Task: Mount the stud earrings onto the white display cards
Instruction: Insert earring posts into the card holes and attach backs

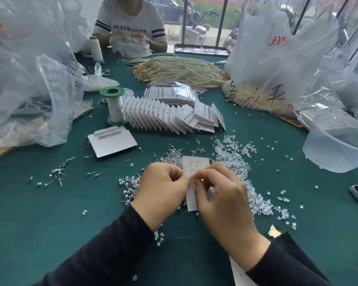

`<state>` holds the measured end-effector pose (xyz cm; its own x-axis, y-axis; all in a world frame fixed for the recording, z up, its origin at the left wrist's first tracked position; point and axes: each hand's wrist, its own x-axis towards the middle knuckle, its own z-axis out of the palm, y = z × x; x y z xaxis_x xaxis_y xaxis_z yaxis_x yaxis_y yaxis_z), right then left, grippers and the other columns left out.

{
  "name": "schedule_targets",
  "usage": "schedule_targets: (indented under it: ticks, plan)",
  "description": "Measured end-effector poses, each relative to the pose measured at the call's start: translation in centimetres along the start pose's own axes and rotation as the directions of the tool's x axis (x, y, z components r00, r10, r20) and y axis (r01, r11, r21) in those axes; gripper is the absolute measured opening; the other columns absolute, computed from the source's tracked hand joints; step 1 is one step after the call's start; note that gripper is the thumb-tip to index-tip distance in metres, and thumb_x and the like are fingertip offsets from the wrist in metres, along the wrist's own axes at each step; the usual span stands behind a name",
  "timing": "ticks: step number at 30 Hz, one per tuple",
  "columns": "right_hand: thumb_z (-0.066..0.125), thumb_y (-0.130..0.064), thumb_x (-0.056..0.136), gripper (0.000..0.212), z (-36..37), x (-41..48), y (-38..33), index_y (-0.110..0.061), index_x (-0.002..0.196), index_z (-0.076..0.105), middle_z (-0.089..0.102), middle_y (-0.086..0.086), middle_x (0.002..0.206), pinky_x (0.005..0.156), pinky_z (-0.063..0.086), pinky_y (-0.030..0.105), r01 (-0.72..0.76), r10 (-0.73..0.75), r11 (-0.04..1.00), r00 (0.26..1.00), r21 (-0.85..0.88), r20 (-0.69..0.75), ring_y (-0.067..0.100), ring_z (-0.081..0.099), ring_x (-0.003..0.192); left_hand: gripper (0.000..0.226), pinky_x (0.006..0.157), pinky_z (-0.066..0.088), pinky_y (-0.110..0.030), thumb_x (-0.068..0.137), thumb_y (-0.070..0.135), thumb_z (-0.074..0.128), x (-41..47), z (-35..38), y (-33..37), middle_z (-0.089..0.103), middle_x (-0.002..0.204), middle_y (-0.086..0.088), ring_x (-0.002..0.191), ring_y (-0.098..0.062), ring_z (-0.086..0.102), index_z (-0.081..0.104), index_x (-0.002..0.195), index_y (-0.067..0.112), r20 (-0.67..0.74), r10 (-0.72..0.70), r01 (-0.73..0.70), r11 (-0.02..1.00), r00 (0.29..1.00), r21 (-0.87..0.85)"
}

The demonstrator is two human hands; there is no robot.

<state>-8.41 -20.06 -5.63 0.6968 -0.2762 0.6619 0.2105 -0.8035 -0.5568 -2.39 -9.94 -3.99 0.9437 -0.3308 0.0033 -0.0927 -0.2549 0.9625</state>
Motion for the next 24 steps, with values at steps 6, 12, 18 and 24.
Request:
schedule_targets:
  ticks: [6, 12, 18, 24]
  plan:
    - [0.062, -0.003, 0.076, 0.006, 0.12, -0.04, -0.21, -0.004, 0.073, 0.067, 0.060, 0.004, 0.073, 0.054, 0.046, 0.026, 0.031, -0.031, 0.999, 0.999, 0.011, -0.027, 0.013, 0.056, 0.059, 0.026, 0.068, 0.050, -0.055, 0.082, 0.005, 0.059, -0.26, -0.16, 0.55, 0.057, 0.073, -0.040, 0.060, -0.024, 0.051, 0.057, 0.065, -0.014, 0.041, -0.018, 0.021, 0.997, 0.999, -0.073]
    - [0.053, -0.013, 0.083, 0.019, 0.08, -0.10, -0.37, -0.004, 0.074, 0.067, 0.061, 0.004, 0.074, 0.057, 0.047, 0.026, 0.077, -0.077, 0.997, 0.996, -0.008, -0.050, 0.015, 0.057, 0.062, 0.030, 0.054, 0.051, -0.032, 0.083, 0.000, 0.057, -0.45, -0.03, 0.69, 0.059, 0.054, -0.014, 0.050, -0.016, 0.055, 0.059, 0.053, -0.002, 0.043, -0.032, 0.039, 0.983, 0.999, -0.178]
    - [0.066, -0.007, 0.078, 0.004, -0.58, 0.24, 0.16, -0.006, 0.075, 0.068, 0.063, 0.002, 0.074, 0.062, 0.042, 0.008, 0.020, -0.019, 1.000, 0.999, 0.011, -0.050, 0.006, 0.054, 0.065, 0.027, 0.045, 0.050, -0.020, 0.085, -0.002, 0.054, -0.49, 0.30, 0.93, 0.063, 0.056, -0.012, 0.047, -0.015, 0.059, 0.060, 0.059, 0.001, 0.139, -0.163, 0.206, 0.892, 0.977, -0.403]
    - [0.063, -0.008, 0.072, 0.005, -0.77, 0.48, 0.24, -0.008, 0.067, 0.064, 0.059, 0.000, 0.066, 0.056, 0.041, 0.012, -0.002, 0.002, 1.000, 1.000, 0.002, 0.008, 0.008, 0.051, 0.058, 0.025, 0.055, 0.050, -0.030, 0.083, -0.002, 0.055, -0.50, 0.52, 0.85, 0.058, 0.065, -0.019, 0.055, -0.023, 0.055, 0.058, 0.058, 0.001, 0.069, -0.140, 0.154, 0.940, 0.988, -0.306]
